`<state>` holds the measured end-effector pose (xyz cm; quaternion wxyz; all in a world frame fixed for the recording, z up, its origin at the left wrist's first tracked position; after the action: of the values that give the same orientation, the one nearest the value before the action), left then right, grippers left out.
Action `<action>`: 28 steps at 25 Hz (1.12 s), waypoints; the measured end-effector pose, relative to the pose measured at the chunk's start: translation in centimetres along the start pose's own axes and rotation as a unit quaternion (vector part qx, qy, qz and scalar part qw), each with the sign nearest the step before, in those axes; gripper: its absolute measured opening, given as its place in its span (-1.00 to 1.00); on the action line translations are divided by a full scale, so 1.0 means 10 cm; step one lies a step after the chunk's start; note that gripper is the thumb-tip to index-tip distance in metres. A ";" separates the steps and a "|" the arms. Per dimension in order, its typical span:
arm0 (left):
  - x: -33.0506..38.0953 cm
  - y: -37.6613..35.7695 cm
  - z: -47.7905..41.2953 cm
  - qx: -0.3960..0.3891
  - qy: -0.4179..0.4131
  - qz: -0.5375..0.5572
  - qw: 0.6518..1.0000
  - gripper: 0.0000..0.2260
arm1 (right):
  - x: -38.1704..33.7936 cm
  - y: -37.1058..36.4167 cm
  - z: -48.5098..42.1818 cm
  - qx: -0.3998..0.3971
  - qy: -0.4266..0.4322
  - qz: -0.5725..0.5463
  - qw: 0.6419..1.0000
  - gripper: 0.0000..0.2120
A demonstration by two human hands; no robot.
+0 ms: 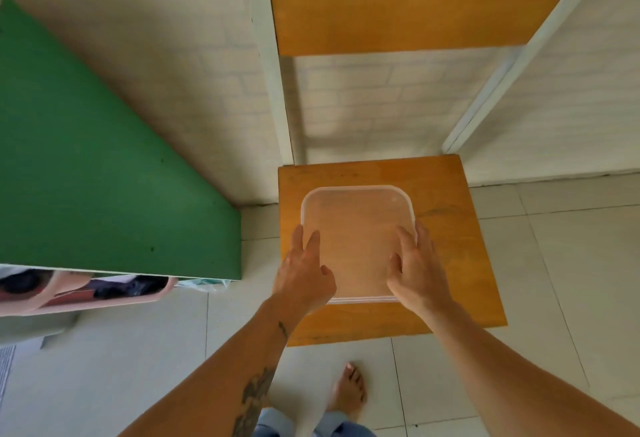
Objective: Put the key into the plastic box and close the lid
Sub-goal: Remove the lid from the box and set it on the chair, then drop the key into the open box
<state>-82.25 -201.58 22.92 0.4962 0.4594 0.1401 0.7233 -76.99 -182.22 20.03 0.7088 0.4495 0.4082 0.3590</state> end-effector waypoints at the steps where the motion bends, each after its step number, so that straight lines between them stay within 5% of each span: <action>1: -0.04 -0.08 -0.05 -0.003 0.000 0.005 1.000 -0.42 | 0.04 -0.06 -0.02 -0.004 0.001 -0.001 1.000 -0.54; 7: 0.04 0.05 0.00 0.015 -0.003 0.033 0.999 -0.46 | -0.07 0.13 0.04 -0.023 -0.021 -0.026 0.999 -0.51; 14: 0.45 1.06 0.79 0.080 -0.008 0.082 0.993 -0.55 | -0.76 1.14 0.41 -0.046 0.032 -0.125 0.991 -0.58; 28: 0.29 3.08 2.72 0.322 -0.049 0.193 0.926 -0.69 | -2.88 2.85 1.24 0.011 0.254 -0.219 0.942 -0.57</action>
<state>-78.75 -220.45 59.37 0.1786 0.6473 0.2500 0.6976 -81.62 -202.07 57.16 0.6380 0.2507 0.6667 0.2927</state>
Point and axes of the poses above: each hand's wrist, its own z-axis away from the middle knuckle, its own y-axis out of the back of the hand, x = y × z, the point moved 2 cm from there along -z, towards the middle knuckle, and after that the axes turned 5 degrees about z, right-handed, at the moved point
